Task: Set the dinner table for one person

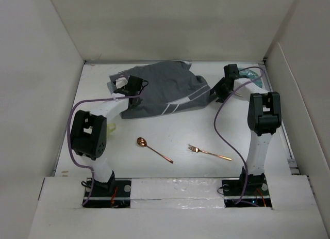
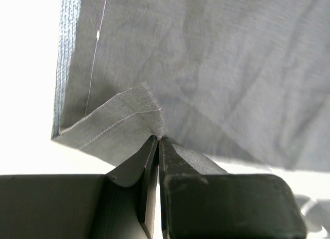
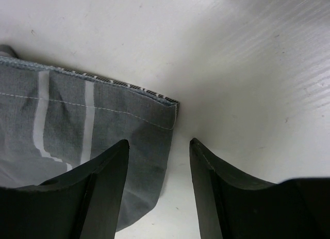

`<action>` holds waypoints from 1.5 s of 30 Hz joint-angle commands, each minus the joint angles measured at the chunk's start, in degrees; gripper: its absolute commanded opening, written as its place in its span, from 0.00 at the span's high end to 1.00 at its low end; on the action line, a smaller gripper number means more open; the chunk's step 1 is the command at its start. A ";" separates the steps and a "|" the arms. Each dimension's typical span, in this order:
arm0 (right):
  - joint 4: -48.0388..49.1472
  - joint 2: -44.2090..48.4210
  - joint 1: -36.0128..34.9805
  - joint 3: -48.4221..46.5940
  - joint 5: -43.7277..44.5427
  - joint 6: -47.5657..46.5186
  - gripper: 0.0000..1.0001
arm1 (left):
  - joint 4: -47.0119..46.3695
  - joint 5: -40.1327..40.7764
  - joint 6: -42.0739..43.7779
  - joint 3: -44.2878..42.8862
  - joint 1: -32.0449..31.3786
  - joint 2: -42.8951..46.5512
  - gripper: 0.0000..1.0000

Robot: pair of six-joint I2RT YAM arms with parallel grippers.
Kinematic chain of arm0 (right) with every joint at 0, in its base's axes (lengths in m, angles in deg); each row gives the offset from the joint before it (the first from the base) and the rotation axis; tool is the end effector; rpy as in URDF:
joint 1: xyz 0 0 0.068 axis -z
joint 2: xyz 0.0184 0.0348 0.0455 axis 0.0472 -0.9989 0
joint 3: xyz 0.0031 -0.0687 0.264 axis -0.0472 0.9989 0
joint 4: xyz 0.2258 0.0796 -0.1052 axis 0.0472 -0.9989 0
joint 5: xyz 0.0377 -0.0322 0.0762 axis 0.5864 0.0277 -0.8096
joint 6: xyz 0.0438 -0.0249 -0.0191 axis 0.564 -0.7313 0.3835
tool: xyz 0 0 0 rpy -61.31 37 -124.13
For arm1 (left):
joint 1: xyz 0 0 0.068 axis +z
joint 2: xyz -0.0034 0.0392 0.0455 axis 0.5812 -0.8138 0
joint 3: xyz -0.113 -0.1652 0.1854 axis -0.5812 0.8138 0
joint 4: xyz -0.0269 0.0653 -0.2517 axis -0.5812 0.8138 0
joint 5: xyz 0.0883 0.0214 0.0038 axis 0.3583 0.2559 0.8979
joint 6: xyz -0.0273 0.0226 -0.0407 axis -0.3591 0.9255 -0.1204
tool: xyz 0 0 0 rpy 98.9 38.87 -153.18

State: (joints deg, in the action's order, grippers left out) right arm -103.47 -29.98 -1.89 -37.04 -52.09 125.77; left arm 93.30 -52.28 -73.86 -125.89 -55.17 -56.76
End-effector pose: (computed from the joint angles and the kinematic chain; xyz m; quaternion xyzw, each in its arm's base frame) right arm 0.4447 0.0376 0.1707 0.3489 0.9015 0.1341 0.2181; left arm 0.3636 -0.1157 0.2153 -0.2911 0.8788 -0.0386 0.3761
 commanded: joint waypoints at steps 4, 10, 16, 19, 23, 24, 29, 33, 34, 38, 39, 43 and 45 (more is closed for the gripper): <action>-5.94 -2.29 -0.76 -4.81 1.29 2.70 0.47 | -7.78 -4.87 1.12 7.89 0.21 10.12 1.00; -6.64 -0.63 -0.76 -2.18 2.34 6.82 0.65 | -11.56 -8.21 1.03 12.99 0.21 14.43 1.00; -9.89 -3.08 -1.29 -5.94 4.18 7.54 0.73 | -13.16 -9.98 1.20 14.84 0.21 15.67 1.00; -12.17 -4.49 -1.29 -9.18 4.72 7.89 0.74 | -13.51 -9.98 1.64 15.46 0.21 16.55 1.00; -15.78 -7.91 -1.29 -13.76 4.90 8.33 0.81 | -13.25 -9.37 2.43 15.37 0.21 17.25 1.00; -16.48 -8.35 -1.29 -14.56 4.98 8.41 0.81 | -13.25 -8.93 2.52 15.37 0.21 17.51 1.00; -19.56 -9.59 -1.29 -16.32 5.69 9.99 0.82 | -13.25 -7.96 2.79 15.72 0.21 18.57 1.00; -20.18 -10.29 -1.29 -17.38 5.60 9.47 1.00 | -13.69 -6.82 3.84 16.69 0.21 20.23 1.00; -19.31 -9.86 -1.29 -17.12 5.77 8.77 1.00 | -13.69 -6.73 4.10 16.86 0.21 20.50 1.00; -10.80 -2.14 -2.52 -9.84 9.10 5.09 1.00 | -12.99 -5.77 5.77 15.29 0.21 20.77 1.00; -8.52 0.67 -3.21 -7.56 9.81 3.94 1.00 | -12.81 -5.68 6.12 14.59 0.21 20.85 1.00; 0.20 15.08 -3.92 2.21 13.14 -5.71 1.00 | -11.58 -5.59 9.81 8.19 0.21 22.26 1.00; 0.82 24.83 -3.92 5.73 12.46 -7.84 1.00 | -11.14 -5.50 10.96 5.72 0.21 24.01 1.00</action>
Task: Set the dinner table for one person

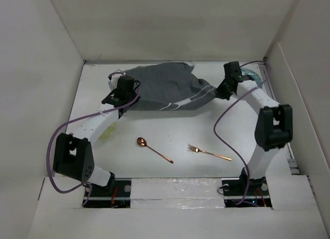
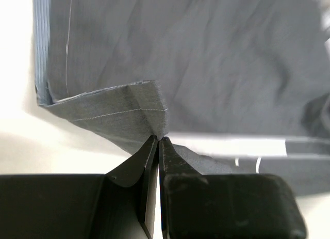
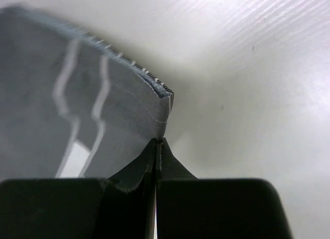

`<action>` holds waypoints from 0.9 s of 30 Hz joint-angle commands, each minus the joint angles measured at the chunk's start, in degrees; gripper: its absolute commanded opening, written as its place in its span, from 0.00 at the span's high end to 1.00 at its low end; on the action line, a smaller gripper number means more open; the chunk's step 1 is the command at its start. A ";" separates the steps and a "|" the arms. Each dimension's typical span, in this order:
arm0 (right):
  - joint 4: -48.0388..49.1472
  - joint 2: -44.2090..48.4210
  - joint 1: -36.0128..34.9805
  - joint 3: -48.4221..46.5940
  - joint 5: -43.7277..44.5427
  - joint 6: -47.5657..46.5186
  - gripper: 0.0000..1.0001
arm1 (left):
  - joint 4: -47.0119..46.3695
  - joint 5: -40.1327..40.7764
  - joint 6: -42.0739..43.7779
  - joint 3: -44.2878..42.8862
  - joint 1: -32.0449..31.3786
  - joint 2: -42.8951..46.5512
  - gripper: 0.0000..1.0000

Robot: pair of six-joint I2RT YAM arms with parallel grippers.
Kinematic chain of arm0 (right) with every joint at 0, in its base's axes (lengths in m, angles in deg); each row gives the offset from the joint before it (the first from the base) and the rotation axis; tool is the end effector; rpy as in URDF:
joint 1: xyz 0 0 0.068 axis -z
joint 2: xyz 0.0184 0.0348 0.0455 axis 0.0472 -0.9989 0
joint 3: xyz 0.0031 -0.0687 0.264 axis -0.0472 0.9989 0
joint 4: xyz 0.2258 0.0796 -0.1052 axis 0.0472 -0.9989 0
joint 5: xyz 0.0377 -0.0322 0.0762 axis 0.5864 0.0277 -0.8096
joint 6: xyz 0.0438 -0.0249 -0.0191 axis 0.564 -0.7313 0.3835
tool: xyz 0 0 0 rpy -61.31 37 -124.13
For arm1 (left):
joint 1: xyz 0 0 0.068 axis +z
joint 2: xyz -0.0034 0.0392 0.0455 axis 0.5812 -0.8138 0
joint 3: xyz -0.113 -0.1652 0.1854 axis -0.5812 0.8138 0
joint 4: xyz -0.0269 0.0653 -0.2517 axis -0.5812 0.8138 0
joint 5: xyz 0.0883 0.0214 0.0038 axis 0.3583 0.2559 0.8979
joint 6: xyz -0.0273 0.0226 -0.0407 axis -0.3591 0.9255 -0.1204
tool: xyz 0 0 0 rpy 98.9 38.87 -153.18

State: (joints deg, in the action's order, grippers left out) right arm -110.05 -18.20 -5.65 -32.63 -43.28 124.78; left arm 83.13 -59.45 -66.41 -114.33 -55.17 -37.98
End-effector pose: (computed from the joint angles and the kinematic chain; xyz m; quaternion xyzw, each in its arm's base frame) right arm 0.4021 0.0554 0.2252 0.3291 0.9061 0.0765 0.2547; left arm 0.3095 -0.1009 0.2726 -0.2205 0.8451 -0.1420 0.4660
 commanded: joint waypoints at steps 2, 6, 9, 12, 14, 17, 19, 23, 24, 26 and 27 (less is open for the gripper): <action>7.14 22.69 -0.17 2.90 3.21 -8.96 1.00 | 0.16 1.67 4.82 -10.41 1.35 6.29 1.00; 5.74 35.63 -1.21 0.64 0.40 -9.76 1.00 | 2.71 0.53 6.93 -18.94 2.76 9.54 1.00; 1.35 40.66 -1.22 -5.94 -0.74 -9.76 1.00 | 6.57 2.71 8.60 -27.54 2.76 10.95 1.00; -1.56 42.08 -1.22 -11.75 -1.19 -9.67 1.00 | 8.25 3.87 9.66 -34.94 2.76 12.09 1.00; -4.37 40.77 -1.22 -18.28 -1.54 -10.29 1.00 | 8.17 3.78 9.66 -37.94 2.76 12.63 1.00; -5.43 38.14 0.18 -22.31 -2.85 -10.99 1.00 | 7.12 3.52 8.87 -38.12 2.76 13.24 1.00; -4.21 36.38 1.32 -22.93 -5.39 -10.82 1.00 | 6.85 3.69 8.52 -37.07 3.37 12.72 1.00; 0.36 28.76 3.08 -24.86 -10.14 -9.68 1.00 | 4.57 3.36 8.17 -34.69 5.13 10.44 1.00; 0.72 26.90 3.09 -25.91 -10.59 -9.41 1.00 | 4.74 2.04 7.56 -34.86 6.18 8.17 1.00; 1.86 22.69 3.09 -28.37 -12.25 -9.15 1.00 | 3.96 1.76 7.11 -35.21 6.81 5.78 1.00; 1.95 18.23 3.09 -31.78 -12.78 -9.15 1.00 | 3.86 1.93 7.02 -35.65 6.81 3.25 1.00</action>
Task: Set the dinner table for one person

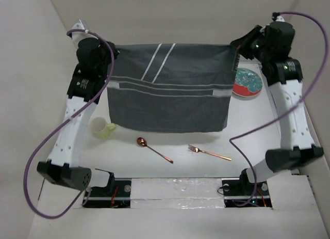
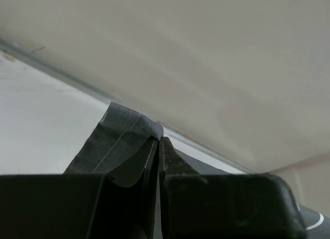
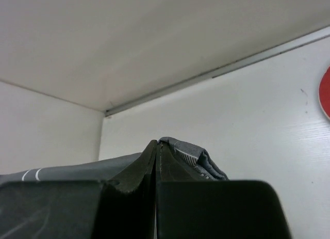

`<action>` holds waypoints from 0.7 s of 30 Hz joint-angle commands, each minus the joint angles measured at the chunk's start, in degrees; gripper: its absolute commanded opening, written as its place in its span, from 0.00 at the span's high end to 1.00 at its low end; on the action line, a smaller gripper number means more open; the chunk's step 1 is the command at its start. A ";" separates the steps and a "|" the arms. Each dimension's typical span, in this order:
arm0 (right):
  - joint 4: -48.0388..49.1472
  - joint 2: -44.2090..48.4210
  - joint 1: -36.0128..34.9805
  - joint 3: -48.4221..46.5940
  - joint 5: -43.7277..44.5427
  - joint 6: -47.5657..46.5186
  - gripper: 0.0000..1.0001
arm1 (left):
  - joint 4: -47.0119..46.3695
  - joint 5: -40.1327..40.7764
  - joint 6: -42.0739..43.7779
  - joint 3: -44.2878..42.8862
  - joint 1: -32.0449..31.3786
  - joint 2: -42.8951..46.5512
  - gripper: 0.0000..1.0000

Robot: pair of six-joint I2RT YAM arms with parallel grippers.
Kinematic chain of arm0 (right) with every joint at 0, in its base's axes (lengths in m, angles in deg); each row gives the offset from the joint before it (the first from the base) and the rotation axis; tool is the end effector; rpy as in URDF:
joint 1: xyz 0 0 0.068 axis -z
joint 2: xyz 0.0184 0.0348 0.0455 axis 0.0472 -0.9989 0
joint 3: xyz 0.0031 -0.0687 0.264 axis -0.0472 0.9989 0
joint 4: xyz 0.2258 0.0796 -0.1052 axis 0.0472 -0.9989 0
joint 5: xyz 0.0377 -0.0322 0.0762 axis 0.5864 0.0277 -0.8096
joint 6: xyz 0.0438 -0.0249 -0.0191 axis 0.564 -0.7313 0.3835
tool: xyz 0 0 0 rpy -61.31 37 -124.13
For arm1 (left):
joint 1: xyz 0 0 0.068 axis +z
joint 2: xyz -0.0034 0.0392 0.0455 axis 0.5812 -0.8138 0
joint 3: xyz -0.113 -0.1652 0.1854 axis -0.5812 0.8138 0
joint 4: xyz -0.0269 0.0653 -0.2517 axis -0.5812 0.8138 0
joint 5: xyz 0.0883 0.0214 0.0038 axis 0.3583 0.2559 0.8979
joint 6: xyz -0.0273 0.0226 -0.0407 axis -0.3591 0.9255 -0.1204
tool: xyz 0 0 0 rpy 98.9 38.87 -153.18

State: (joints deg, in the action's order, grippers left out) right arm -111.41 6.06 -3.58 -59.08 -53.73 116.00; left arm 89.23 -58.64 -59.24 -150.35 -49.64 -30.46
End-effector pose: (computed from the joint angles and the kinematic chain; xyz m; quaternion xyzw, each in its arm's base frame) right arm 0.2895 0.0347 0.5202 0.1846 0.7451 0.2688 0.5817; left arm 0.2644 -0.0567 0.5165 -0.2119 0.6457 -0.2114 0.7025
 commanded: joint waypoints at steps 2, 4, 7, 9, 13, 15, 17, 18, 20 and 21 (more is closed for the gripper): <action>2.43 -11.06 1.01 -10.09 -4.09 -0.36 1.00 | -1.63 1.04 -0.32 -3.66 1.80 -7.01 1.00; -0.80 -18.71 1.01 -20.44 -4.89 0.25 1.00 | -0.92 0.78 -0.85 -9.61 2.50 -11.31 1.00; -3.89 -26.17 1.54 -35.35 -6.20 1.91 1.00 | 1.10 -2.91 -3.39 -18.14 5.40 -15.98 1.00; -3.46 -27.70 2.68 -39.54 -7.78 3.59 1.00 | 1.19 -6.59 -5.15 -20.98 7.94 -17.74 1.00; 1.97 -24.03 5.23 -34.15 -12.97 7.46 1.00 | -0.12 -15.12 -10.86 -23.46 12.61 -17.75 1.00; 3.91 -21.30 5.23 -28.51 -12.98 6.06 1.00 | -2.14 -15.13 -10.34 -20.22 12.61 -14.95 1.00; 7.25 -17.10 5.75 -16.96 -14.02 4.30 1.00 | -7.91 -17.48 -11.12 -8.12 12.61 -9.70 1.00; 10.22 -15.76 5.76 -12.44 -14.90 3.95 1.00 | -10.39 -18.03 -11.57 2.02 12.61 -7.75 1.00; 13.14 -13.04 5.76 0.61 -16.31 2.37 1.00 | -14.87 -19.69 -12.88 11.83 12.61 -2.92 1.00; 14.37 -10.33 5.76 4.96 -16.32 1.76 1.00 | -17.16 -20.40 -12.89 15.97 12.61 -1.76 1.00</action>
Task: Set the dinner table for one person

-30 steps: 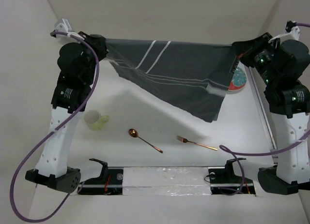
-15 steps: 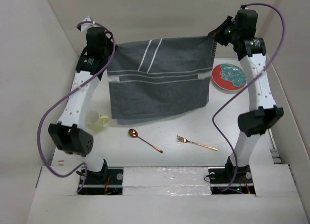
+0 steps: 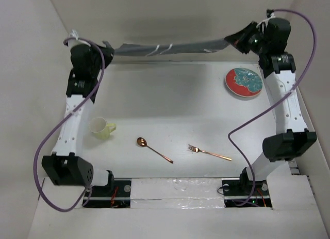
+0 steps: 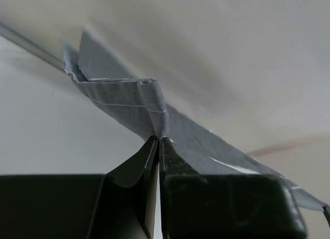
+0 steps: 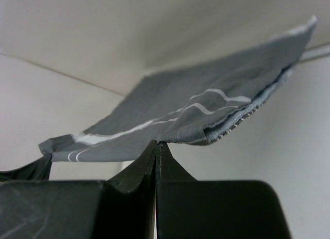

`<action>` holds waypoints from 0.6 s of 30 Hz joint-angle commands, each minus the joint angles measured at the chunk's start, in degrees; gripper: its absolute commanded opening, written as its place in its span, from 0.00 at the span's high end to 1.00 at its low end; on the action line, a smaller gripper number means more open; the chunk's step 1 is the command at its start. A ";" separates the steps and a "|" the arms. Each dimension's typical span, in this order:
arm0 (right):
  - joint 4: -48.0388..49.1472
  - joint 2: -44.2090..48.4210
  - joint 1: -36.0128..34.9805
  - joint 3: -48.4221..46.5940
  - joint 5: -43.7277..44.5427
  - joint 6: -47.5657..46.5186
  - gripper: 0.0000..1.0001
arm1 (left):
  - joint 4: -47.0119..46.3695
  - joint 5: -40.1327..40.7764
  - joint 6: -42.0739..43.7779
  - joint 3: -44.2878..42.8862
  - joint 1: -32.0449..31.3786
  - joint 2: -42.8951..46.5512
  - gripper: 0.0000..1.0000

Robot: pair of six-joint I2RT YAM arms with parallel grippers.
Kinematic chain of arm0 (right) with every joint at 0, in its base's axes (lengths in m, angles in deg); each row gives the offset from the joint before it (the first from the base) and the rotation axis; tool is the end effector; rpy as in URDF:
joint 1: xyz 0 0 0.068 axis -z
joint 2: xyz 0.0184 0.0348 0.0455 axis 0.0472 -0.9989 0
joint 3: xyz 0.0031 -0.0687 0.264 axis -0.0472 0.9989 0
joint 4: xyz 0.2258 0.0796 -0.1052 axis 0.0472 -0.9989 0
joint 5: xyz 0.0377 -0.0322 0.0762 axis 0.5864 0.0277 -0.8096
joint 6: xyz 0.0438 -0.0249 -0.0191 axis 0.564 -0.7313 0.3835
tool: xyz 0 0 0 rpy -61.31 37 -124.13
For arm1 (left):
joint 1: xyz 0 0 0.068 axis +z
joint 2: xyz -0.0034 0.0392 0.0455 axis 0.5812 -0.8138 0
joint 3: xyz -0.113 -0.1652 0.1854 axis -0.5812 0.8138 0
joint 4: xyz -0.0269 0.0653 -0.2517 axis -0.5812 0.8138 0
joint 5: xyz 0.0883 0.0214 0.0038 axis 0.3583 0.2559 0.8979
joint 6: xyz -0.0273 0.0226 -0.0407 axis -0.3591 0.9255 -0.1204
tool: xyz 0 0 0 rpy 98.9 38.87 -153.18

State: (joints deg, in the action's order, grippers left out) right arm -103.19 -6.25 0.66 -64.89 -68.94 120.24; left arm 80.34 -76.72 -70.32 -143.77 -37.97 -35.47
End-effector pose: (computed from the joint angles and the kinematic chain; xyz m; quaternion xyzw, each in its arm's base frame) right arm 0.3634 0.0250 0.5009 0.1510 0.7400 0.3620 0.5464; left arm 0.3176 -0.0152 0.4713 -0.2360 0.6544 -0.3021 0.6518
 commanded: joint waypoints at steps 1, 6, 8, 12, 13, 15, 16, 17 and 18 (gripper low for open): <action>8.43 3.14 1.52 15.00 -0.67 -3.45 1.00 | -8.80 -2.59 -1.81 17.09 0.94 4.13 1.00; 15.12 6.40 0.99 37.33 -1.02 -4.16 1.00 | -14.78 -5.58 -2.25 34.64 0.94 5.20 1.00; 16.53 4.83 1.60 43.50 -1.72 -4.16 1.00 | -17.07 -5.50 -1.29 39.48 0.24 3.27 1.00; 15.31 -0.44 2.13 46.76 -2.95 -4.77 1.00 | -18.74 -4.79 -0.93 42.91 -1.61 -2.18 1.00; 14.17 -1.85 2.13 47.38 -3.04 -5.56 1.00 | -19.09 -5.05 -1.28 43.96 -1.61 -2.89 1.00; 13.03 -1.95 2.13 48.69 -2.51 -6.09 1.00 | -19.36 -4.97 -1.28 44.76 -1.61 -3.69 1.00; 12.85 -1.77 2.13 49.57 -2.51 -6.62 1.00 | -18.84 -4.97 -0.93 45.29 -1.61 -3.43 1.00; 12.93 -0.55 2.13 51.84 -2.51 -6.71 1.00 | -18.57 -4.88 -0.23 45.81 -1.61 -2.03 1.00; 12.93 0.24 2.13 53.17 -2.42 -6.62 1.00 | -18.22 -4.79 0.03 46.17 -1.61 -1.06 1.00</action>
State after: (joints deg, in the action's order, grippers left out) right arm -92.85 -9.59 2.37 -13.81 -70.91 115.43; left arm 66.04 -81.85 -71.85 -98.22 -39.65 -40.28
